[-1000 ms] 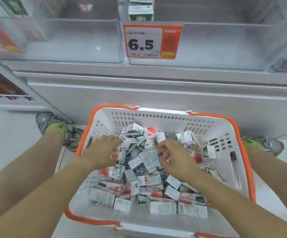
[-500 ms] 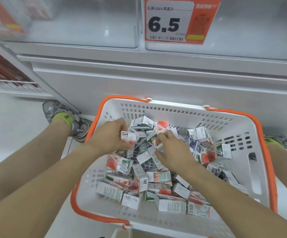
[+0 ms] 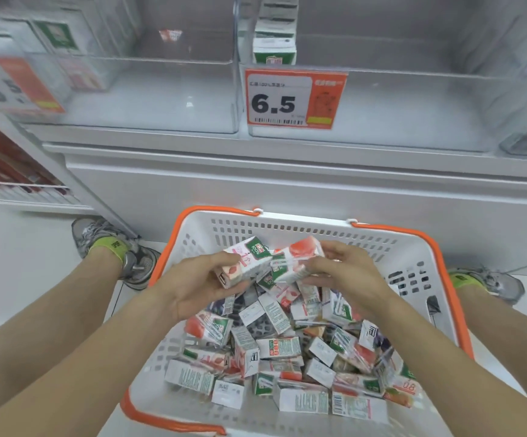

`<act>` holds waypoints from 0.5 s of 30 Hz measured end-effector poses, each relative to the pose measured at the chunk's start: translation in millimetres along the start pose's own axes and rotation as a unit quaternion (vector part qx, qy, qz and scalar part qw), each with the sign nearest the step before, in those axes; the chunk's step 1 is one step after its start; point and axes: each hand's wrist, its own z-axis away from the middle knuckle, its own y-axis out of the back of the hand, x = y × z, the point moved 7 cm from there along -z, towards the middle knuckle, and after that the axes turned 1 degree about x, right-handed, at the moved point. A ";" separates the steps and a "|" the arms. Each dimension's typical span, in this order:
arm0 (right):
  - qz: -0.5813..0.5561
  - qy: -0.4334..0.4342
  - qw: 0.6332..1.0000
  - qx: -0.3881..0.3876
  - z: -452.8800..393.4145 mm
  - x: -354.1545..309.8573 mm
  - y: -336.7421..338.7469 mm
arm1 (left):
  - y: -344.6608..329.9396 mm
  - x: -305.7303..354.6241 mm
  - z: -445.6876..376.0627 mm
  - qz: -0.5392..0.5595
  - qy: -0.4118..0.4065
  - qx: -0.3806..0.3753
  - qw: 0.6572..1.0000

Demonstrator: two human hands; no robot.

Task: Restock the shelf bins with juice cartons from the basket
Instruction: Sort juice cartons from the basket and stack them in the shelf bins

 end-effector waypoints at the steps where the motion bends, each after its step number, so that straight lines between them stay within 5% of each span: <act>1: -0.023 0.008 1.000 -0.007 2.5 -4.4 -1.2 | -3.1 2.1 3.2 0.019 -0.006 -0.005 1.000; 8: -0.256 0.002 0.963 -0.088 16.4 -22.0 -22.3 | -15.7 19.1 18.5 0.039 -0.052 -0.044 0.997; 15: -0.157 0.136 0.978 0.001 36.5 -48.5 -35.9 | -25.0 24.3 27.2 0.086 -0.073 -0.067 0.991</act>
